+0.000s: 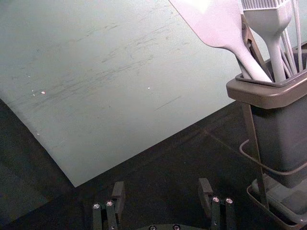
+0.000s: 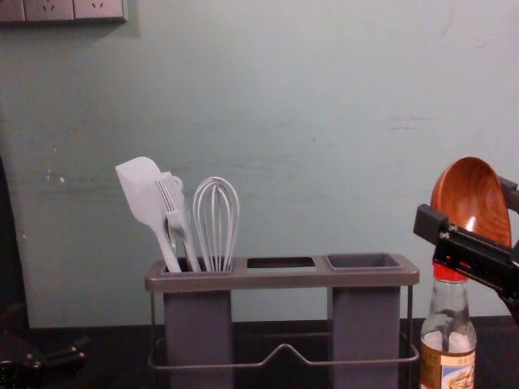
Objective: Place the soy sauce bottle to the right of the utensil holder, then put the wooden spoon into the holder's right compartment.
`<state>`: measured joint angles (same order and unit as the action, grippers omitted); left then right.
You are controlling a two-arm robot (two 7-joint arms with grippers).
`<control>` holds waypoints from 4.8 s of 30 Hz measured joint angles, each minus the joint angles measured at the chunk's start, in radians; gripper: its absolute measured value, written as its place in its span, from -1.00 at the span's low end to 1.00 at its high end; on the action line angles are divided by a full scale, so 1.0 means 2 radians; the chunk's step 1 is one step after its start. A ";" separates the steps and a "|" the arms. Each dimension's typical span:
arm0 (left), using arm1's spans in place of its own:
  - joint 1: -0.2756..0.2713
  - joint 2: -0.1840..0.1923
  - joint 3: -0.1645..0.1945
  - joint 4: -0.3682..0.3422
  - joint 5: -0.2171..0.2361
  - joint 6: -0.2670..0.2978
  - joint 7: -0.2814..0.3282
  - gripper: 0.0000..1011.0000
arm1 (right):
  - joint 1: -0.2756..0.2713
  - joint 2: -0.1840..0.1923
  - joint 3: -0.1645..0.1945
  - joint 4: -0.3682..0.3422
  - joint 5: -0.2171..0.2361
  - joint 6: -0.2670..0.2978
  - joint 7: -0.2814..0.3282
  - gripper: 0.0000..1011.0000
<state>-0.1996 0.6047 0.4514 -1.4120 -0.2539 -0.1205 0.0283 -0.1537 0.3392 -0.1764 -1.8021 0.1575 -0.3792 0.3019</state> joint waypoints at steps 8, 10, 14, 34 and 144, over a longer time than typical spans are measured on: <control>0.000 0.000 0.000 0.000 0.000 0.000 0.000 0.99 | 0.000 0.000 0.000 -0.001 0.000 0.000 0.000 0.66; 0.000 0.000 0.000 0.000 0.000 0.000 0.000 0.99 | 0.000 0.000 0.000 -0.001 0.000 0.000 0.000 0.66; 0.000 0.000 0.000 0.000 0.000 0.000 0.000 0.99 | 0.004 -0.006 0.001 0.004 0.003 -0.001 0.001 0.66; 0.000 0.000 0.000 0.000 0.000 0.000 0.000 0.99 | 0.182 -0.055 -0.024 0.116 0.039 0.005 0.043 0.66; 0.000 0.000 0.000 0.000 0.000 0.000 0.000 0.99 | 0.293 -0.160 -0.009 0.396 0.044 -0.161 0.078 0.98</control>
<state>-0.1995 0.6047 0.4514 -1.4120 -0.2539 -0.1205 0.0283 0.4321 0.0200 -0.1951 -1.0098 0.2447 -0.7004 0.4576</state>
